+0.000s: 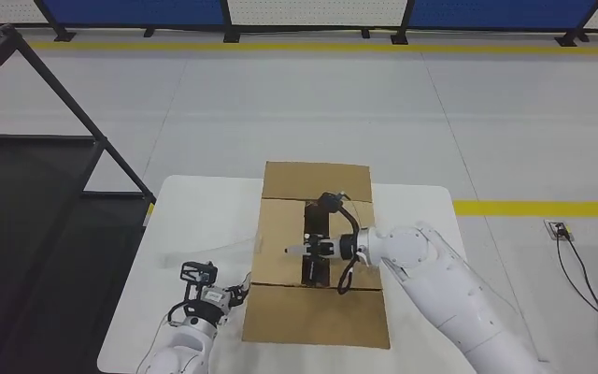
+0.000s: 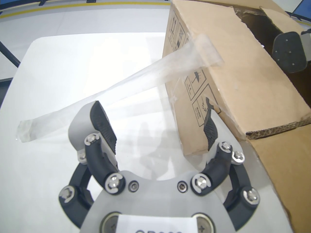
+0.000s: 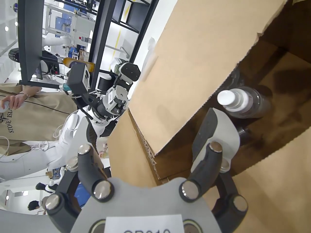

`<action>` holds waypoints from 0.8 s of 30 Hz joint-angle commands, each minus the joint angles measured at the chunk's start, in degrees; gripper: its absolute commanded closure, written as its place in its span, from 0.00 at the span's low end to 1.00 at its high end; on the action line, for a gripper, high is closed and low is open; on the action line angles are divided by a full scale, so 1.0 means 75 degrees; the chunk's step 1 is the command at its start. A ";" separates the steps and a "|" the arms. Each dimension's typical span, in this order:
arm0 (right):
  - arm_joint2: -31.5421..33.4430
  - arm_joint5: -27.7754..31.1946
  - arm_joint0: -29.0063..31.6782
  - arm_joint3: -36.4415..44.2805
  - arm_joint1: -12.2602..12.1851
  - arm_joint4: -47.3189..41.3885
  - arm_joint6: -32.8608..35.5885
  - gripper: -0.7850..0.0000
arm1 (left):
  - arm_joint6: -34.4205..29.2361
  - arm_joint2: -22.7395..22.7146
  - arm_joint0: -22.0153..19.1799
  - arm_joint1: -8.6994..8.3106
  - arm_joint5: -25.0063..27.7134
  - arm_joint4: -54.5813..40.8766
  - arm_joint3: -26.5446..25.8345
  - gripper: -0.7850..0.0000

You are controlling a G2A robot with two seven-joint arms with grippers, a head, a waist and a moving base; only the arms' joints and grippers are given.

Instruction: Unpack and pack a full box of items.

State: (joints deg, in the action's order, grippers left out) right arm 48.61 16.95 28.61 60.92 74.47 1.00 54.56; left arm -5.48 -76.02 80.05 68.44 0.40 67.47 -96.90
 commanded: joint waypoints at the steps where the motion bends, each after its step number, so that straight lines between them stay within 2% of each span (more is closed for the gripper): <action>1: -0.0062 0.0017 -0.0087 -0.0164 0.0050 -0.0118 0.0036 0.00 | 0.0042 -0.0063 0.0060 -0.0009 0.0113 0.0014 -0.0039 0.00; 13: -0.0411 -0.0159 -0.0537 -0.1162 0.0380 -0.0845 0.0356 0.00 | 0.0279 -0.0754 0.0406 -0.0044 0.0325 -0.0441 -0.0378 0.00; 16: -0.0415 -0.0003 -0.0610 -0.1471 0.0459 -0.1249 0.0567 0.00 | 0.0226 -0.0884 0.0483 -0.0048 0.0480 -0.0693 -0.0418 0.00; 24: -0.0201 0.1007 -0.0718 -0.2110 0.0607 -0.2540 0.1188 0.00 | 0.0219 -0.1120 0.0602 -0.0059 0.0722 -0.0917 -0.0551 0.00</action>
State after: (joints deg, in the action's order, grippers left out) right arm 46.81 23.49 23.27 45.58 78.95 -16.77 62.94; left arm -3.99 -84.21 84.43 68.01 5.64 60.72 -100.74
